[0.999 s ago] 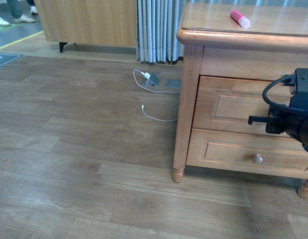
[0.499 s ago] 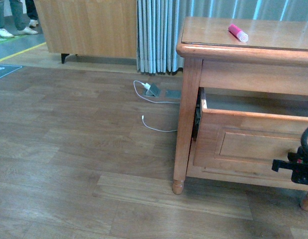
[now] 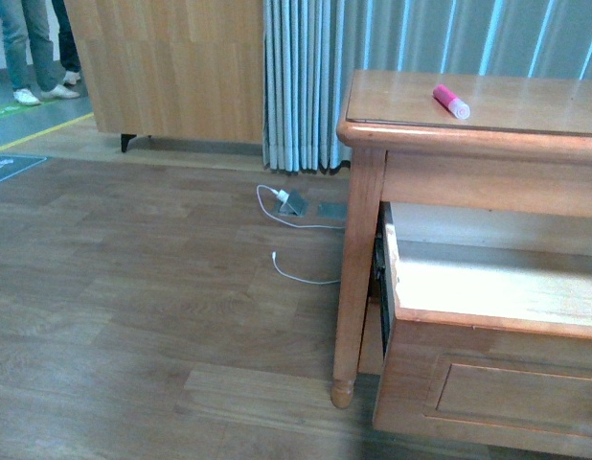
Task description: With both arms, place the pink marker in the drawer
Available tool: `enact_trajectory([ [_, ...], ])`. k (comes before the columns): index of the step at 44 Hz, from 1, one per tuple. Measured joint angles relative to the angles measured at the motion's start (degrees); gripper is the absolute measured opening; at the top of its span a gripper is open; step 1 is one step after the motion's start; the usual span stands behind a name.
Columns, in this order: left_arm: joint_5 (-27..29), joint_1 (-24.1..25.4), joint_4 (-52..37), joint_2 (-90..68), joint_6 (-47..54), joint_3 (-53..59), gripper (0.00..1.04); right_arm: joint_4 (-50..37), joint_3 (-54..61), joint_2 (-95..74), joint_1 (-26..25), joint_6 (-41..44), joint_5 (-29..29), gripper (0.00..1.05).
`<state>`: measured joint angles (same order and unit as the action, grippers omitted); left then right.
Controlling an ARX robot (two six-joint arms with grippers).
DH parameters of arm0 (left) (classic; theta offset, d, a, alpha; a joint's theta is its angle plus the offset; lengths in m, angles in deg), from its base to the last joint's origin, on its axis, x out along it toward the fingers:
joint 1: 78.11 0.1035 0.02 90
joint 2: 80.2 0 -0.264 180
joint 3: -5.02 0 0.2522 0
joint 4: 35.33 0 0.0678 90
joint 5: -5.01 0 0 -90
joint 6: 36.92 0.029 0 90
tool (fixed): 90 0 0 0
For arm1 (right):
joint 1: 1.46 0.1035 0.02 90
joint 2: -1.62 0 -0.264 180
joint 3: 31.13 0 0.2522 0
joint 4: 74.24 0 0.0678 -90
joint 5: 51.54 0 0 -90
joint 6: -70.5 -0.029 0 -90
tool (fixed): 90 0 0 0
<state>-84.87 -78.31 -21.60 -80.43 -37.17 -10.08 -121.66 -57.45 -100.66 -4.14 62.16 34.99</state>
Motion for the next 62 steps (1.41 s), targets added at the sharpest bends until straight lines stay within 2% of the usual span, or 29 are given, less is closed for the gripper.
enact_trajectory([
  [9, 0.0, 0.0, 0.0, 0.0, 0.0, 0.0, 0.99, 10.1, 3.1, 13.5, -2.9, 1.8, -4.3, 0.70],
  [16, 0.0, 0.0, 0.0, 0.0, 0.0, 0.0, 0.99, 28.7, 4.2, 35.5, -7.2, 2.7, -10.6, 0.98],
  [19, 0.0, 0.0, 0.0, 0.0, 0.0, 0.0, 0.99, 36.4, 4.0, 44.9, -9.0, 2.7, -12.9, 0.96],
  [28, 0.0, 0.0, 0.0, 0.0, 0.0, 0.0, 0.99, 52.3, 2.5, 64.2, -13.4, 2.8, -18.7, 0.96],
  [35, 0.0, 0.0, 0.0, 0.0, 0.0, 0.0, 0.99, 61.6, 2.0, 74.0, -18.4, 2.8, -23.2, 0.96],
  [39, 0.0, 0.0, 0.0, 0.0, 0.0, 0.0, 0.99, 65.9, 1.7, 76.5, -21.2, 3.6, -23.6, 0.96],
  [59, 0.0, 0.0, 0.0, 0.0, 0.0, 0.0, 0.99, 66.4, 1.4, 77.1, -22.2, 4.1, -23.5, 0.96],
  [62, 0.0, 0.0, 0.0, 0.0, 0.0, 0.0, 0.99, 52.2, 6.3, 80.7, -19.8, 6.1, -17.9, 0.81],
])
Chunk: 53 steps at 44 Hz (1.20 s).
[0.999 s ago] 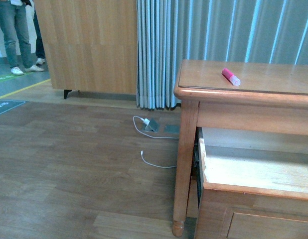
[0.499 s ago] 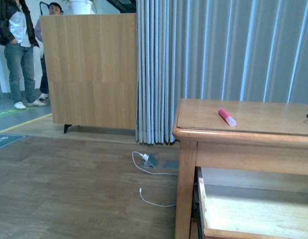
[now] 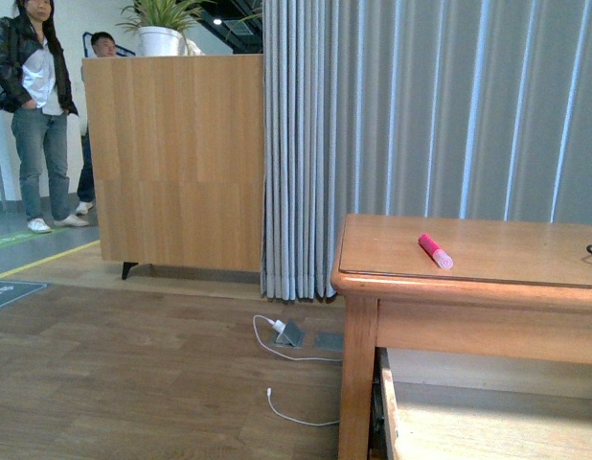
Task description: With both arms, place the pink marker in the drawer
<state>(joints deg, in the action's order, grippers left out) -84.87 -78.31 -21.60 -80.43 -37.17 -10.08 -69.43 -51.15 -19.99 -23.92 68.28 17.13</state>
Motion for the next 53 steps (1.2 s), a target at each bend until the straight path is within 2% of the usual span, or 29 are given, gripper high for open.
enact_trajectory([
  [1, 0.0, 0.0, 0.0, 0.0, 0.0, 0.0, 0.99, -3.0, 1.1, 1.4, 1.1, 0.5, 1.3, 0.78],
  [5, 0.0, 0.0, 0.0, 0.0, 0.0, 0.0, 0.99, -5.2, 1.5, 3.0, 2.7, 1.4, 1.7, 0.97],
  [6, 0.0, 0.0, 0.0, 0.0, 0.0, 0.0, 0.99, -5.2, 1.6, 3.0, 2.7, 1.4, 1.8, 0.98],
  [9, 0.0, 0.0, 0.0, 0.0, 0.0, 0.0, 0.99, -5.2, 1.7, 2.9, 2.8, 1.5, 1.9, 0.96],
  [26, 0.5, -0.2, 0.1, -0.1, -0.1, 0.0, 0.99, -5.2, 1.7, 2.9, 2.8, 1.6, 1.9, 0.96],
  [29, 15.7, -6.3, -2.7, -6.8, -2.8, -0.8, 0.99, -5.2, 1.7, 2.9, 2.8, 1.6, 1.9, 0.96],
  [30, 18.4, -8.0, -5.0, -10.4, -3.0, -1.3, 0.99, -5.2, 1.7, 2.9, 2.8, 1.6, 2.0, 0.96],
  [31, 18.8, -9.2, -7.6, -14.1, -3.3, -2.1, 0.99, -5.2, 1.7, 2.9, 2.8, 1.6, 1.9, 0.96],
  [35, 16.3, -11.3, -17.1, -28.7, -3.0, -8.1, 0.99, -5.2, 1.7, 2.9, 2.8, 1.7, 2.0, 0.96],
  [43, 10.7, -13.5, -26.8, -49.3, -1.1, -18.3, 0.99, -5.2, 1.7, 2.9, 2.8, 1.8, 1.9, 0.96],
  [53, 8.6, -18.5, -33.0, -69.8, 1.9, -32.4, 0.99, -5.2, 1.7, 2.9, 2.8, 1.8, 1.9, 0.96],
])
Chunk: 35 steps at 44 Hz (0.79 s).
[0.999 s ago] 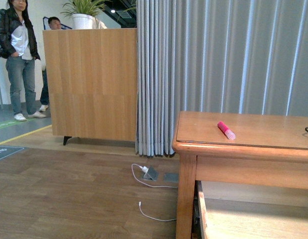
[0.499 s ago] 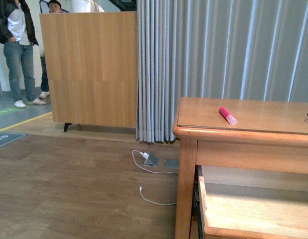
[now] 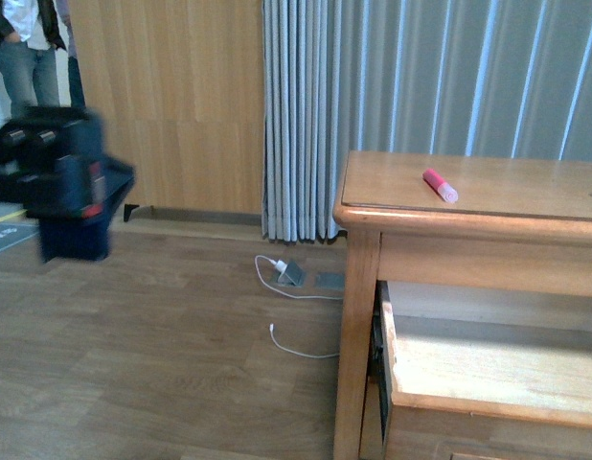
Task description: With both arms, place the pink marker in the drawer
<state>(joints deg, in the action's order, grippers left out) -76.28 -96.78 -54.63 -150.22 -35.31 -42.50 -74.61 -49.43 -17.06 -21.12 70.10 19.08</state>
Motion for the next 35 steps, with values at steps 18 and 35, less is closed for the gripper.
enact_trajectory([
  [18, -1.6, -8.2, 2.8, -28.5, 1.8, -32.1, 0.99, 0.0, 0.0, 0.0, 0.0, 0.0, 0.0, 0.96],
  [35, -6.5, -11.8, 15.6, -54.7, -1.9, -68.8, 0.99, 0.0, 0.0, 0.0, 0.0, 0.0, 0.0, 0.96],
])
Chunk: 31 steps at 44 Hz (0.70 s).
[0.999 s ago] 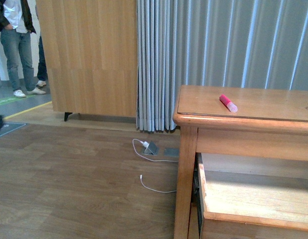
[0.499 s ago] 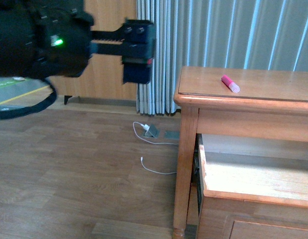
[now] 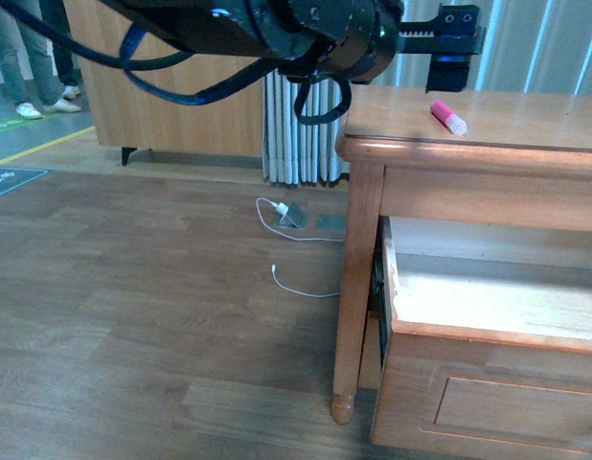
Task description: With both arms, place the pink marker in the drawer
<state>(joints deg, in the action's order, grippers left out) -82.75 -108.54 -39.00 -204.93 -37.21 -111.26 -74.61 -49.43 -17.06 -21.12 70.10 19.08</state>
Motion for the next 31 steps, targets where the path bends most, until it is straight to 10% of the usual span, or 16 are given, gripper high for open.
enact_trajectory([
  [17, -11.6, 1.3, 17.8, -17.4, 1.9, -30.5, 0.99, 0.0, 0.0, 0.0, 0.0, 0.0, 0.0, 0.96],
  [31, -8.0, -0.3, 36.1, -34.1, 6.8, -62.3, 0.99, 0.0, 0.0, 0.0, 0.0, 0.0, 0.0, 0.96],
])
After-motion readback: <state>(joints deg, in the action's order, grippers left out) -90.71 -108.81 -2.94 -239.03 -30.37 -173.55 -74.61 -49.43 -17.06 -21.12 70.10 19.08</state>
